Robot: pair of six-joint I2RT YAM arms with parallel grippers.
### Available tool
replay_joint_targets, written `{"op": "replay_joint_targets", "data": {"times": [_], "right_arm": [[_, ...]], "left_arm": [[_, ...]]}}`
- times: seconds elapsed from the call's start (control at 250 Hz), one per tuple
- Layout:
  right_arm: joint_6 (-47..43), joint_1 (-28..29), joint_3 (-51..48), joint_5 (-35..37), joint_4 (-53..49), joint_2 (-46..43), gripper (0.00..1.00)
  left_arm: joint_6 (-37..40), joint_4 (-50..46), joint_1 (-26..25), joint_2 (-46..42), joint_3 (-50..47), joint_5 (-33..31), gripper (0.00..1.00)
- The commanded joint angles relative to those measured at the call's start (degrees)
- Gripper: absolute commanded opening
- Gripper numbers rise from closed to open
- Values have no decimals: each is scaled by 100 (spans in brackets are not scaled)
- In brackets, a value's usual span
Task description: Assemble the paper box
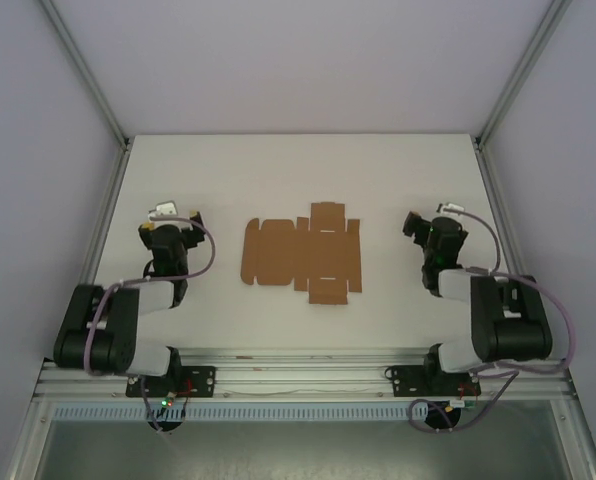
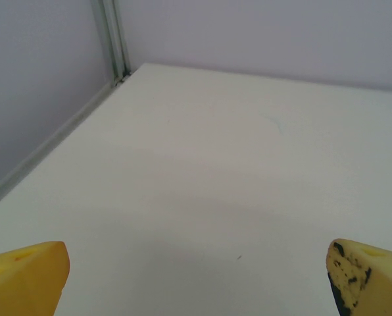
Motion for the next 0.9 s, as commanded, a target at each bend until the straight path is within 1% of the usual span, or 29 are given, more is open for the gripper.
{"op": "replay_joint_targets", "data": {"times": [0.0,0.092,0.188,0.264,0.308,0.372,0.412,0.488,0.528,0.588,0.636,0.68,0.763,0.827,0.895], "right_arm": [[173,-17,500,-1,-1027,-712,100],[546,78,903,-217,-1950,-1156,100],[818,505,1316,-349,-2874,-1387,99],[1195,941,1603,-563,-3585,-1405,92],[1481,1199,1762,-691,-3988,-1351,88],[1724,1606,1896,-871,-4374,-1200,81],[1874,1871,1902,-861,-4448,-1088,73],[2162,2247,1847,-947,-4376,-783,62],[2228,2377,1864,-1092,-4378,-572,58],[2175,2556,1948,-1148,-4409,-172,53],[2170,2609,1990,-1102,-4408,155,50],[2197,2614,2056,-1146,-4463,456,44],[2177,2619,2206,-1194,-4592,911,40],[2210,2619,2292,-1164,-4638,1178,35],[2348,2622,2392,-1027,-4796,1468,29]], "left_arm": [[-560,-1403,42,-854,427,349,100],[-1076,-2553,30,-1190,966,971,100],[-1578,-3494,-58,-1202,1510,1632,100],[-1871,-4031,-249,-1067,1808,2166,100],[-2020,-4346,-421,-926,1953,2279,100],[-2025,-4706,-678,-664,2115,2443,100],[-2002,-4875,-822,-471,2184,2488,100],[-2014,-5173,-970,-57,2338,2537,100],[-2030,-5356,-981,159,2453,2606,100],[-2036,-5377,-990,471,2551,2725,100],[-2105,-5377,-989,737,2593,2777,100],[-2093,-5415,-989,1002,2668,2909,100],[-1955,-5565,-990,1490,2912,3198,100],[-1888,-5627,-990,1778,3072,3448,97],[-1824,-5482,-988,2001,3128,3881,94]]}}
